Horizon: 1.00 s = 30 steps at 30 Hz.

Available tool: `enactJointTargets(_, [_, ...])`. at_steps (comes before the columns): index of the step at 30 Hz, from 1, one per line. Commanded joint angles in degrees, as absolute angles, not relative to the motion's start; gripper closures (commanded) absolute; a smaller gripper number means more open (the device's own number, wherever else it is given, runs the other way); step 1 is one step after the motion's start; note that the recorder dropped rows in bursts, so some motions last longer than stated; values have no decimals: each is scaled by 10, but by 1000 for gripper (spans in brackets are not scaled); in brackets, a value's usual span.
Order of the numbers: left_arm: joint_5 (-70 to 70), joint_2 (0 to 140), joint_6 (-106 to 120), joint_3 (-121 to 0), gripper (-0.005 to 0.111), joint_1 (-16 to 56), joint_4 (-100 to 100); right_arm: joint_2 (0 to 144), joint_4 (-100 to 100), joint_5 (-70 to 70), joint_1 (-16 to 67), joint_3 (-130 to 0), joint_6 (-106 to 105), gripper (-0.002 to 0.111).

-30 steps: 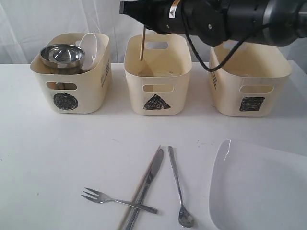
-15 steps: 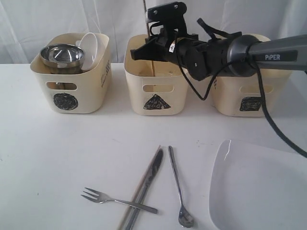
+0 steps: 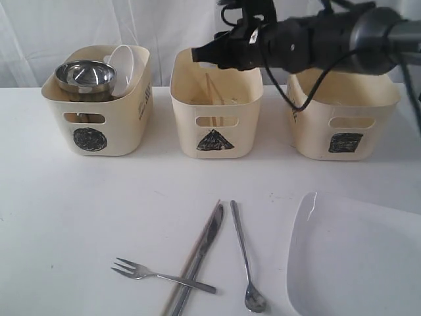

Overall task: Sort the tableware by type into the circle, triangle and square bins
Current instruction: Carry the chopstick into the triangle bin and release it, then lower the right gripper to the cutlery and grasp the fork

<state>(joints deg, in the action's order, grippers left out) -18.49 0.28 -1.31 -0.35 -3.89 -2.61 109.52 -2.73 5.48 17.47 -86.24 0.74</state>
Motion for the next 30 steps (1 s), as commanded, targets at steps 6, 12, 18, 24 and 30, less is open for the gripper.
enactJointTargets(6, [-188, 0, -13, 0, 107, -39, -30, 988, -47, 489, 193, -866, -154, 108])
enactJointTargets(12, [-188, 0, -13, 0, 107, -39, -30, 987, -85, 601, 294, -866, -207, 108])
enactJointTargets(18, [-187, 0, -13, 0, 107, -39, -30, 1006, -78, 620, 423, -861, -208, 108])
enactJointTargets(24, [-187, 0, -13, 0, 107, -39, -30, 1047, -58, 620, 467, -826, -253, 101])
enactJointTargets(30, [-187, 0, -13, 0, 107, -39, -30, 1094, -62, 602, 475, -825, -257, 68])
